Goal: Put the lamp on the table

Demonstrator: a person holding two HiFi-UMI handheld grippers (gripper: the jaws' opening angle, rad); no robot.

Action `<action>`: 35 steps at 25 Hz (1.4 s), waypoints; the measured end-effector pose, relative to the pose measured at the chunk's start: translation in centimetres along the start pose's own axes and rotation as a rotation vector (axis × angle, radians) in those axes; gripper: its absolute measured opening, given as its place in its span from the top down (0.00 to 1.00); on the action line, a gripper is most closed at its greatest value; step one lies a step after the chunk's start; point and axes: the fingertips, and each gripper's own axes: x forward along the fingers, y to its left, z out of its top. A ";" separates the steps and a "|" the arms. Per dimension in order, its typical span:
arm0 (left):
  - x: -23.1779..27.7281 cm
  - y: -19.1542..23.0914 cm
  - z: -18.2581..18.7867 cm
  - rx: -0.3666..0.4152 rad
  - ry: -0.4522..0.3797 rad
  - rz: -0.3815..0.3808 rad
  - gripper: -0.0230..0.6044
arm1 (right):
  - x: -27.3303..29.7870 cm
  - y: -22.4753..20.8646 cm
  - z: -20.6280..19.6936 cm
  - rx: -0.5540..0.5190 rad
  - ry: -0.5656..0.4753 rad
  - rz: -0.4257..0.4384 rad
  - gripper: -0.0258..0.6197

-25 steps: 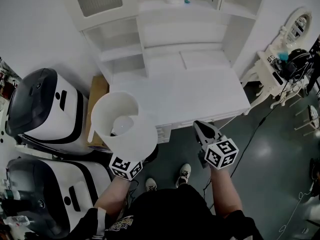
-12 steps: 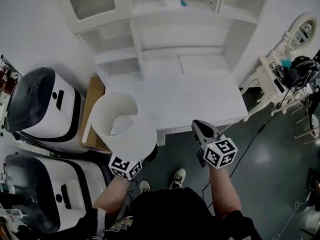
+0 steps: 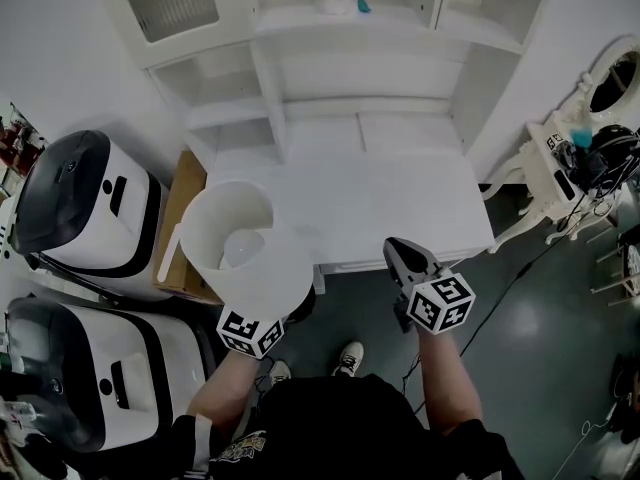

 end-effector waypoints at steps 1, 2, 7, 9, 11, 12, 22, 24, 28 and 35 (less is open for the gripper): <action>0.3 -0.1 0.1 0.001 0.001 0.006 0.81 | 0.0 -0.3 0.1 0.001 0.001 0.006 0.92; 0.5 -0.3 0.2 0.003 0.001 0.012 0.81 | 0.1 -0.6 0.2 0.002 0.002 0.011 0.92; 1.7 -0.9 1.0 0.013 -0.007 0.036 0.81 | 0.2 -1.8 0.8 0.010 0.002 0.040 0.92; 2.2 -1.1 1.3 0.019 -0.011 0.049 0.81 | 0.2 -2.2 1.1 0.009 0.002 0.055 0.92; 2.6 -1.2 1.5 0.023 -0.012 0.060 0.81 | 0.1 -2.5 1.3 0.006 0.003 0.068 0.92; 2.9 -1.4 1.6 0.023 -0.012 0.064 0.81 | 0.1 -2.7 1.4 0.005 0.004 0.072 0.92; 5.4 -2.3 2.3 0.037 -0.015 0.067 0.81 | -0.9 -4.5 2.1 0.010 -0.004 0.075 0.92; 5.8 -2.2 2.4 0.043 -0.017 0.064 0.81 | -0.8 -4.6 2.2 0.007 -0.003 0.073 0.92; 6.5 -1.9 1.9 0.044 -0.013 0.055 0.81 | -0.4 -4.8 1.9 0.001 0.004 0.066 0.92; 9.1 -0.7 1.3 0.034 -0.009 0.028 0.81 | 0.4 -6.5 1.9 0.006 0.012 0.036 0.92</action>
